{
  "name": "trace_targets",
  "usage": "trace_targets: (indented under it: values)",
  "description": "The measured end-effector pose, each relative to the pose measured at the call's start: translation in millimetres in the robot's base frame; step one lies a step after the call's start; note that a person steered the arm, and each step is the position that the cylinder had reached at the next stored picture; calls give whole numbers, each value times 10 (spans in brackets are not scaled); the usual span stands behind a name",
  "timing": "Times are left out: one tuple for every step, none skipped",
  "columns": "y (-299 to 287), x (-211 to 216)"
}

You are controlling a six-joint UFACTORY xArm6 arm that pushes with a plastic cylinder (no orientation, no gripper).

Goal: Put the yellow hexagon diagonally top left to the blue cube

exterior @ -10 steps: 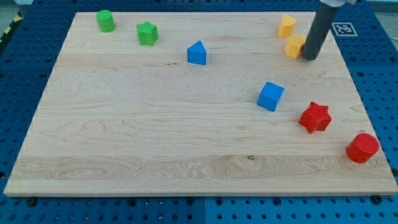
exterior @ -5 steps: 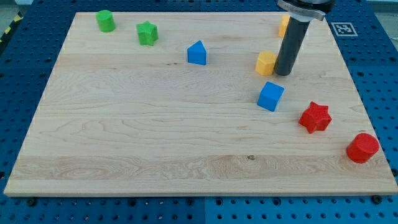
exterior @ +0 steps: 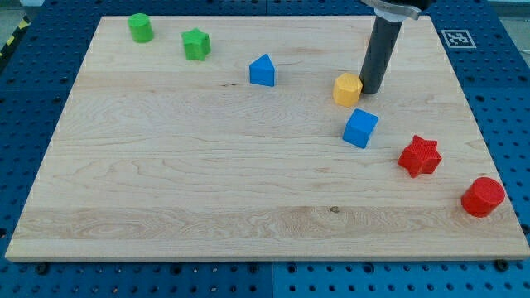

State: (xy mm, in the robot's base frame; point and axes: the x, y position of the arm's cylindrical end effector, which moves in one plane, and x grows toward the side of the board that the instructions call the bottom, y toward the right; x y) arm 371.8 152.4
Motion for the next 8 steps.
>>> trace_targets:
  values:
    - [0,0]
    - [0,-176]
    - [-146,-200]
    - [-319,13]
    - [-466,213]
    - [-512,32]
    - [-238,-513]
    - [505,-1027]
